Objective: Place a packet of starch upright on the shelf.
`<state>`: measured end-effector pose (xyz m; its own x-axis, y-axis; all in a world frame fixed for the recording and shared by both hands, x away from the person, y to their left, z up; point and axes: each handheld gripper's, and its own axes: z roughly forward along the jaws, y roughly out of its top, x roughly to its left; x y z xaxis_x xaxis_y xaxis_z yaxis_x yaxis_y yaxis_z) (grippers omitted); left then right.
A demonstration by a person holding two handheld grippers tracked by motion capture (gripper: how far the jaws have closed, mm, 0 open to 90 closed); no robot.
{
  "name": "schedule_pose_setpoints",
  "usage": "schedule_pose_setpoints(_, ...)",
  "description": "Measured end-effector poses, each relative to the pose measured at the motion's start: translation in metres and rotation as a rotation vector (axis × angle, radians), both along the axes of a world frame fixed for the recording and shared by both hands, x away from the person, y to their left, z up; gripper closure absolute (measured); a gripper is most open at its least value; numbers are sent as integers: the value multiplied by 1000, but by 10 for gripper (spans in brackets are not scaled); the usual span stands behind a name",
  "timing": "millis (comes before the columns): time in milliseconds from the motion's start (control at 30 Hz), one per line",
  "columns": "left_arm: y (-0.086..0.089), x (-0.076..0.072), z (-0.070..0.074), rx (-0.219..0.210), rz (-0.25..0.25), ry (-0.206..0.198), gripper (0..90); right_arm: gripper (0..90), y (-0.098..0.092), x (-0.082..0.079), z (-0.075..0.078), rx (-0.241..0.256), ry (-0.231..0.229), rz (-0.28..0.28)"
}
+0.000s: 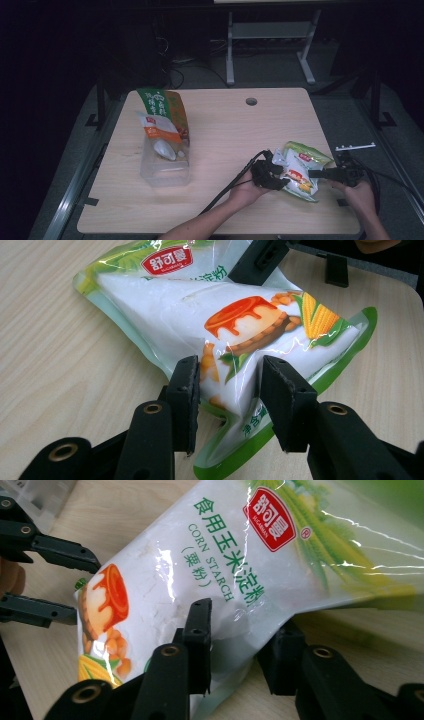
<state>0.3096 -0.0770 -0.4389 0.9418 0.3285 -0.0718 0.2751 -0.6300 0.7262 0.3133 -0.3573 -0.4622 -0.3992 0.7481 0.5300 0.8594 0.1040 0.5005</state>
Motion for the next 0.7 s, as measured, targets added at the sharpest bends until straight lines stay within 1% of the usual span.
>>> schedule_pose_setpoints(67,0,0,0,2,-1,-1,590,738,1,0,0,9,8,-1)
schedule_pose_setpoints(167,0,0,0,3,2,-3,589,787,3,1,1,3,18,-3)
schedule_pose_setpoints(267,0,-1,0,6,4,-3,589,863,6,0,3,-16,-4,6)
schedule_pose_setpoints(333,-1,-2,0,-1,12,-1,586,875,9,-1,5,-35,-21,8)
schedule_pose_setpoints(400,0,-2,0,12,3,-6,580,883,10,-2,7,-47,-24,6)
schedule_pose_setpoints(467,1,-2,0,17,1,-9,576,889,12,-2,10,-57,-37,4)
schedule_pose_setpoints(500,1,-3,0,17,4,-6,575,891,13,-2,11,-60,-43,4)
schedule_pose_setpoints(567,3,-3,1,22,1,-13,566,892,14,-3,14,-60,-58,2)
schedule_pose_setpoints(700,7,-3,2,14,7,-11,549,893,17,-5,23,-62,-91,2)
